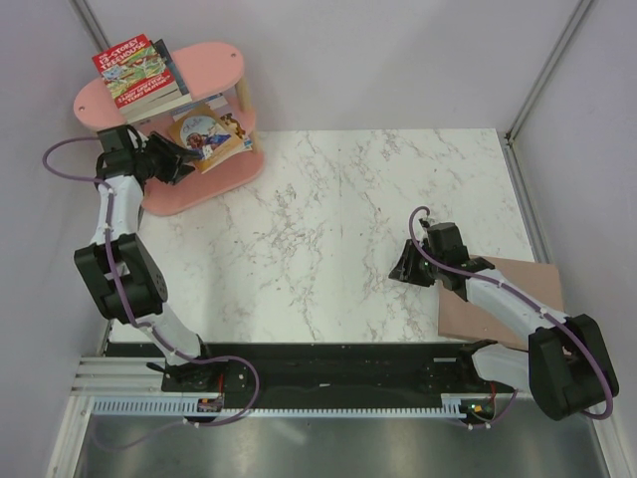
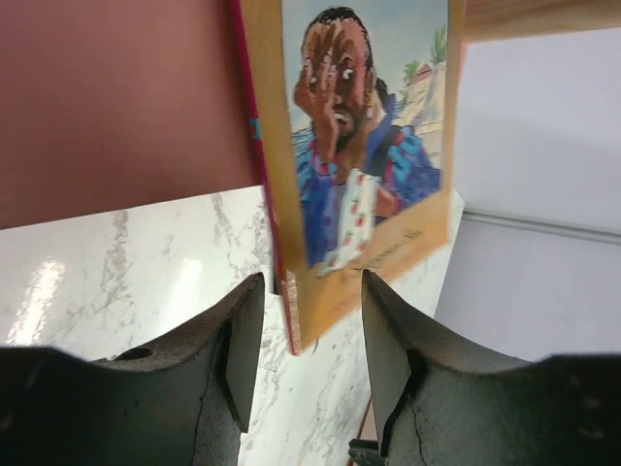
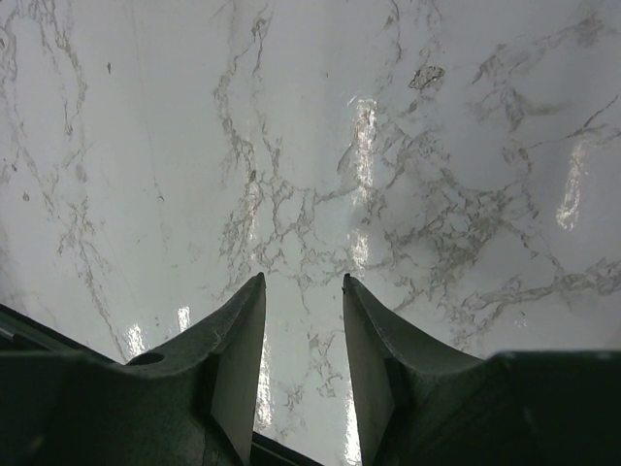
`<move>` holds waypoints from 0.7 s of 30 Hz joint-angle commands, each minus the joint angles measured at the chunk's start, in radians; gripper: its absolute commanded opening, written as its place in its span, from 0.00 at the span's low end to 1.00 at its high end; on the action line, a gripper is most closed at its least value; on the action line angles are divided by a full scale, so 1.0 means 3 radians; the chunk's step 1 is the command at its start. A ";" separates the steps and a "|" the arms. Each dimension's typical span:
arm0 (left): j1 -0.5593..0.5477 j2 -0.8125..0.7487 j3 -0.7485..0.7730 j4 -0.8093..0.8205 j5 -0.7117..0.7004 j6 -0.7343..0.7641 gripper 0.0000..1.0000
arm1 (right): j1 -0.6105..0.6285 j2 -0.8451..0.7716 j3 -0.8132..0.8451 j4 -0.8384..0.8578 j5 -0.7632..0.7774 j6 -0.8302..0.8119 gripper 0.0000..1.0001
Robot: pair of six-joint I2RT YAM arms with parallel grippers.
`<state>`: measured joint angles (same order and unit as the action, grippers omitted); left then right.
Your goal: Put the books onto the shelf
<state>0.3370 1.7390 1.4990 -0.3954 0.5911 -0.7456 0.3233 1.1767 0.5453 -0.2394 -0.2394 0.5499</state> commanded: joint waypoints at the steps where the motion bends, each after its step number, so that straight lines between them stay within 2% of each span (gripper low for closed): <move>1: 0.0068 -0.0182 -0.0032 -0.0252 -0.0191 0.0287 0.52 | 0.0006 -0.0057 -0.0049 0.0113 -0.0046 0.0018 0.45; 11: 0.0078 -0.0391 -0.0215 -0.0237 -0.0048 0.0312 0.52 | 0.0006 -0.0026 -0.0079 0.0148 -0.0056 0.0028 0.45; 21: 0.0022 -0.0535 -0.0584 0.0182 -0.0007 0.0103 0.46 | 0.0006 0.0020 -0.0125 0.0251 -0.0138 0.0079 0.46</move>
<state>0.3538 1.6089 1.3491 -0.4229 0.5625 -0.6930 0.3233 1.1793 0.5159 -0.2024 -0.2638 0.5621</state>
